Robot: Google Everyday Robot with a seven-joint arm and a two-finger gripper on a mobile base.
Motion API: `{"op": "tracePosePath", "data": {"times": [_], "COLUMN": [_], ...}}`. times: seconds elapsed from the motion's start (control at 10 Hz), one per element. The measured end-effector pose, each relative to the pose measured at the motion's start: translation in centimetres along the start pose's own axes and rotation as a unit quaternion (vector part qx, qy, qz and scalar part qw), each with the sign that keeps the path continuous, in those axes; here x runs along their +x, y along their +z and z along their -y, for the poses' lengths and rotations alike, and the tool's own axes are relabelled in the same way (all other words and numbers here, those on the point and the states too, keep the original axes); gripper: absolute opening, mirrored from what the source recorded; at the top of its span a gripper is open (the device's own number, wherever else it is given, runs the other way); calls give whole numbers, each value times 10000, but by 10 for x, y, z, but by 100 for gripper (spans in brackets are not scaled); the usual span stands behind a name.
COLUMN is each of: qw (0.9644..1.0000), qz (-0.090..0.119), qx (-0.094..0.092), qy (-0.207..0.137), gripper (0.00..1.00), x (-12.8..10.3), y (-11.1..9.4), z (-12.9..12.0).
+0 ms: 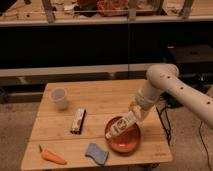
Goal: Place the bottle in the ceramic bowl
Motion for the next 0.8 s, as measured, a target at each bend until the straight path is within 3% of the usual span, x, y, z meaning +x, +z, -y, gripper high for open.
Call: {"op": "tracePosePath", "data": {"times": [0.8], "qw": [9999], "qz": [71], "qx": [1], "qy": [-72], "gripper": [0], "x": [0], "y": [3], "z": [2]}}
